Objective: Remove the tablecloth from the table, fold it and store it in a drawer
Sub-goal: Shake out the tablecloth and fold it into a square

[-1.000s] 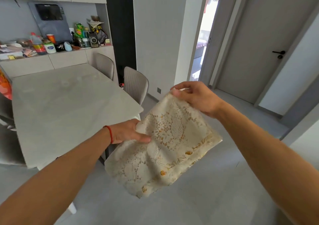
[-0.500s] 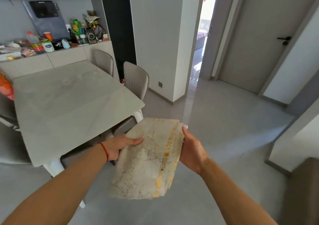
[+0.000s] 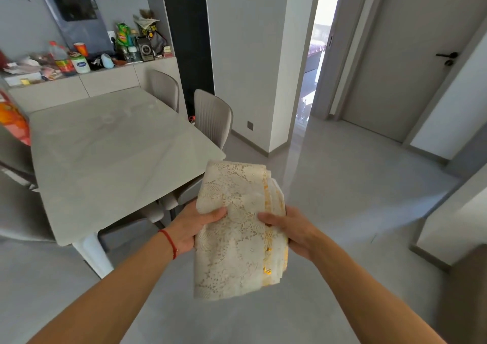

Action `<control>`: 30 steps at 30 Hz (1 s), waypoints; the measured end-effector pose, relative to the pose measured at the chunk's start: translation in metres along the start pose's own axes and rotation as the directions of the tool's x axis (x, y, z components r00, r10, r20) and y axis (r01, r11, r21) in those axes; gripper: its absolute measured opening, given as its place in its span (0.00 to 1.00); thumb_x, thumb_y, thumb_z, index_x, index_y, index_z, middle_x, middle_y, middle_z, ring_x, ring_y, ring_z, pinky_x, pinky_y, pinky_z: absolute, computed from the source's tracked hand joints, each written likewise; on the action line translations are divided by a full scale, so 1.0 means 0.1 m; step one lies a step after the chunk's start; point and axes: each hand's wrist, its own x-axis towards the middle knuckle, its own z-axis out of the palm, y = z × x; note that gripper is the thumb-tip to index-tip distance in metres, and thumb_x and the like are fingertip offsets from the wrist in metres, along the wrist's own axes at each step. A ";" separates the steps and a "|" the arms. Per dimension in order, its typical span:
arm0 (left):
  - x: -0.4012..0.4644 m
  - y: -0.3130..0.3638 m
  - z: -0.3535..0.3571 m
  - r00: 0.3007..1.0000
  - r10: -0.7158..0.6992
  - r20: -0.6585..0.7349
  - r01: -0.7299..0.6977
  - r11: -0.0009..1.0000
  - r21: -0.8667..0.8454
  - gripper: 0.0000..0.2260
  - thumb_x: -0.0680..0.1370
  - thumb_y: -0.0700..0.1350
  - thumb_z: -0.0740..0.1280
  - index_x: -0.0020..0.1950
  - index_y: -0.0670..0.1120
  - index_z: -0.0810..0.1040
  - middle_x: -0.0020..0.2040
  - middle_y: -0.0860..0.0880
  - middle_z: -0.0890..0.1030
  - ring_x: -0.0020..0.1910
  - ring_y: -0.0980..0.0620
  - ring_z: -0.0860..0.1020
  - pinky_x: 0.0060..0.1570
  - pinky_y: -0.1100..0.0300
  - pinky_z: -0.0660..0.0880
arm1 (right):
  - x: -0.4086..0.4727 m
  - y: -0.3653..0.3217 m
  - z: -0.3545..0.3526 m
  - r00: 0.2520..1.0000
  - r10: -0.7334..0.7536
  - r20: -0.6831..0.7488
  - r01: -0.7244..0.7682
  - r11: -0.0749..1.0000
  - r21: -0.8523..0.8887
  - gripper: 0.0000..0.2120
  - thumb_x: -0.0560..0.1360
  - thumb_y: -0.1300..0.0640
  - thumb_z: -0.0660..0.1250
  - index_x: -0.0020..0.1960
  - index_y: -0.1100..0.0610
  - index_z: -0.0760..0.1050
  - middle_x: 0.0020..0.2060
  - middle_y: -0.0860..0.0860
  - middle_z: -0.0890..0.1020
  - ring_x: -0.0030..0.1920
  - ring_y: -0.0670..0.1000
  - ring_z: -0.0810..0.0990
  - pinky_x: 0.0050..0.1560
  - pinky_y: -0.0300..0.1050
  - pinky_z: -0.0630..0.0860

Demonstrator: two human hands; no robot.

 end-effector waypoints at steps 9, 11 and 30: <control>-0.16 0.45 -0.08 0.983 -0.051 0.175 0.042 0.998 0.053 0.23 0.78 0.35 0.69 0.72 0.51 0.74 0.67 0.42 0.81 0.66 0.40 0.80 0.59 0.41 0.79 | -0.08 -0.22 -0.11 0.986 -0.149 0.078 0.149 0.989 -0.005 0.22 0.78 0.62 0.73 0.71 0.57 0.74 0.64 0.62 0.83 0.62 0.65 0.83 0.61 0.68 0.79; -0.18 0.54 -0.03 0.987 0.031 0.156 -0.046 0.994 0.099 0.25 0.77 0.35 0.70 0.72 0.52 0.75 0.66 0.46 0.82 0.65 0.42 0.80 0.56 0.46 0.82 | -0.09 -0.30 -0.11 0.971 -0.228 0.070 0.230 0.973 -0.017 0.21 0.78 0.65 0.73 0.69 0.57 0.74 0.63 0.62 0.83 0.61 0.66 0.83 0.57 0.65 0.82; -0.11 0.79 -0.01 0.919 0.350 0.182 -0.388 0.887 0.251 0.24 0.76 0.23 0.59 0.27 0.42 0.82 0.65 0.41 0.82 0.65 0.42 0.80 0.56 0.49 0.81 | -0.18 -0.24 -0.34 0.970 0.083 0.230 -0.135 0.966 0.221 0.42 0.76 0.24 0.53 0.73 0.55 0.76 0.72 0.60 0.77 0.72 0.65 0.74 0.67 0.63 0.75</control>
